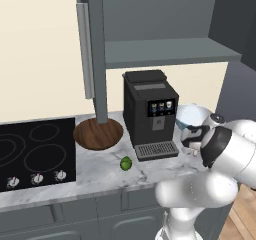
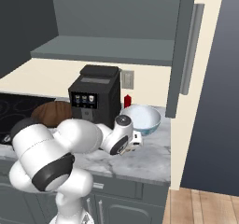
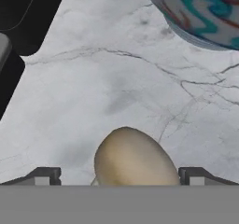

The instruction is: Pick both bowls and place them on the counter. Then place the avocado in one bowl and place the mushroom in the other bowl.

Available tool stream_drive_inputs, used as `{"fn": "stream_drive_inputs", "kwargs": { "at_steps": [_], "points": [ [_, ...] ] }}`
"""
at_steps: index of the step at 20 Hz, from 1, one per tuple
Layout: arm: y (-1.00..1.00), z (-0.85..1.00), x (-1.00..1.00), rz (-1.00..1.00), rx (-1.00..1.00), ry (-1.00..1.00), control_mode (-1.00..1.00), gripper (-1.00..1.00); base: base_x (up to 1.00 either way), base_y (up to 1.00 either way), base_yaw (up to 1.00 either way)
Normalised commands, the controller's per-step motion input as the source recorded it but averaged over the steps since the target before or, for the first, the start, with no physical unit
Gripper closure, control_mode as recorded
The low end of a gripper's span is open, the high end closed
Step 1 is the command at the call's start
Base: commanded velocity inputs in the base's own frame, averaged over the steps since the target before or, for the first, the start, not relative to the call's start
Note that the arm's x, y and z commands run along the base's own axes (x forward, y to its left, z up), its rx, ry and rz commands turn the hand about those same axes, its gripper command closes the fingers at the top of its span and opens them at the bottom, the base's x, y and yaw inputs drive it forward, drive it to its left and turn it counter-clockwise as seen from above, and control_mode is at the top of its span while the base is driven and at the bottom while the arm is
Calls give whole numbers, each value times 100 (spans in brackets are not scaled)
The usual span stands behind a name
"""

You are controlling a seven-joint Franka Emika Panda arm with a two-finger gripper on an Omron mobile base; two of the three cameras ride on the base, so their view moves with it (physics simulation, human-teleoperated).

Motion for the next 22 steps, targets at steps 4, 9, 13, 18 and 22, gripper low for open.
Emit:
{"fn": "stream_drive_inputs", "kwargs": {
  "at_steps": [4, 9, 13, 18, 22],
  "points": [
    [-1, -10, 7, 11, 0, 0, -100, -100, 0, 0, 0],
    [-2, -10, -4, 10, -1, 4, -100, 100, 0, 0, 0],
    [-5, 1, -6, 9, 0, 0, -100, 100, 0, 0, 0],
    [-3, 31, -37, 5, 0, -3, -100, 100, 0, 0, 0],
    [0, 68, -17, 0, 0, 0, -100, 100, 0, 0, 0]
  ]
}}
